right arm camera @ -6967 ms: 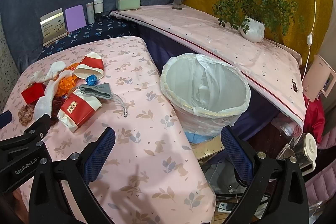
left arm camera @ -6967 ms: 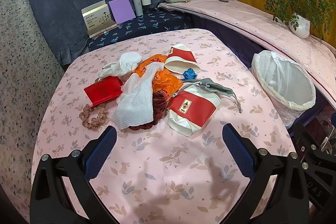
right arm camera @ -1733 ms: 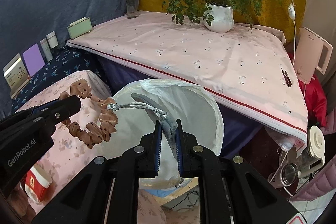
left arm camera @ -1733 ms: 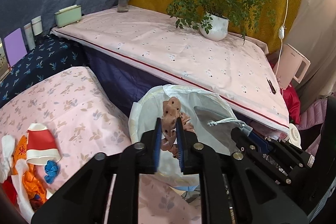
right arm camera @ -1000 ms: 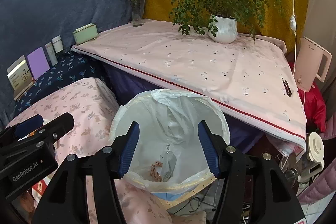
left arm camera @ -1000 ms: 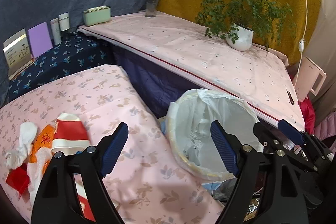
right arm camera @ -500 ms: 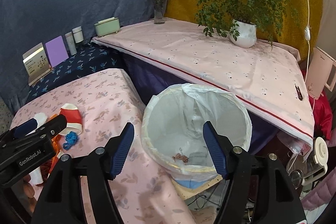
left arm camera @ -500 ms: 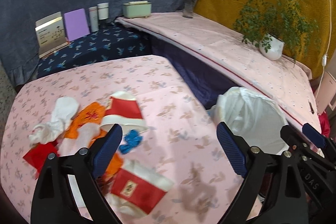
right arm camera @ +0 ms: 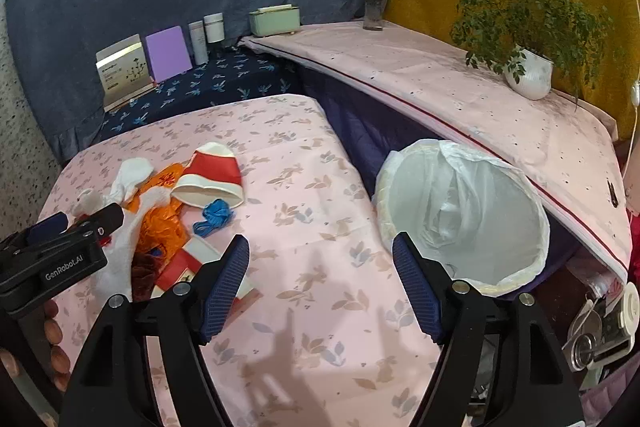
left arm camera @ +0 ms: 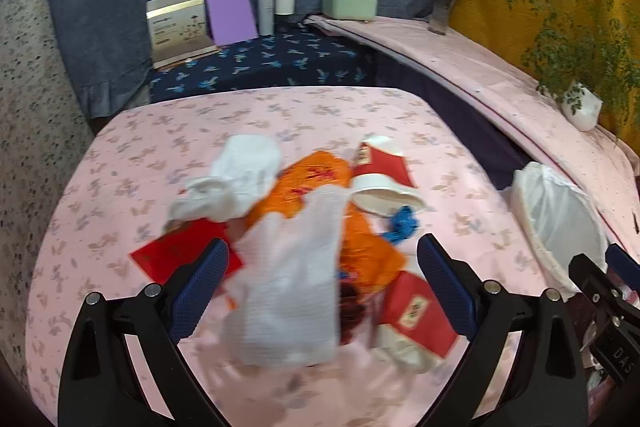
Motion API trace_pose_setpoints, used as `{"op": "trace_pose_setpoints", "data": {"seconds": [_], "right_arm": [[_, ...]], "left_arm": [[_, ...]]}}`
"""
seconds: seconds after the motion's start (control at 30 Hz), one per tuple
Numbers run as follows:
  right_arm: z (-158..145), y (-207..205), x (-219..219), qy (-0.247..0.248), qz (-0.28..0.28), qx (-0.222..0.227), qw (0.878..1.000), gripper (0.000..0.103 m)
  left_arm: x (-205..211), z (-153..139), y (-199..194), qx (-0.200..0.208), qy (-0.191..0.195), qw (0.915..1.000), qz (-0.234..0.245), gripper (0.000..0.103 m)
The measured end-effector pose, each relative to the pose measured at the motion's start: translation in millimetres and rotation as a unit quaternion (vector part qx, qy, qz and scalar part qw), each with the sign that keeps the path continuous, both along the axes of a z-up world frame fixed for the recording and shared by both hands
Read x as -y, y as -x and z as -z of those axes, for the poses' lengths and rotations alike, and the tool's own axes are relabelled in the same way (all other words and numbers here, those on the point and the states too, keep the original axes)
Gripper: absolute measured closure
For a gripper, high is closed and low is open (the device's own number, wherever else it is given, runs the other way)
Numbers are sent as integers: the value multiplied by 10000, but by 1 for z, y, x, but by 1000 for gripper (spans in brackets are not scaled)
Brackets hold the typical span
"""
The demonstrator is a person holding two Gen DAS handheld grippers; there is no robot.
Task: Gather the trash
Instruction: 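Move both tools back over the trash pile on the bed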
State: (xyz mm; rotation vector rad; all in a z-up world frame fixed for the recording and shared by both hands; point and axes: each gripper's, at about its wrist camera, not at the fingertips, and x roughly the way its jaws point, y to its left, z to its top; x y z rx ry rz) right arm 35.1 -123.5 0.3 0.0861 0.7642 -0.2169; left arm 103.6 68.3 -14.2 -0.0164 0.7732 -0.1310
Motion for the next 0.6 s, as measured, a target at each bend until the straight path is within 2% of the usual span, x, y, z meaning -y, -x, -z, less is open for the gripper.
{"op": "trace_pose_setpoints", "data": {"seconds": [0.27,0.47,0.6], "right_arm": [[14,-5,-42,1,-427,-186,9989,30],[21,-10,-63,-26,-586,-309,9978,30],[27,-12,-75,13,-673,-403,9969,30]], "left_arm": [[-62,19,5,12,-404,9986,-350,12],[-107,36,-3,-166,-357,9975,-590,12],[-124,45,-13,-198,-319,9976,-590,12]]}}
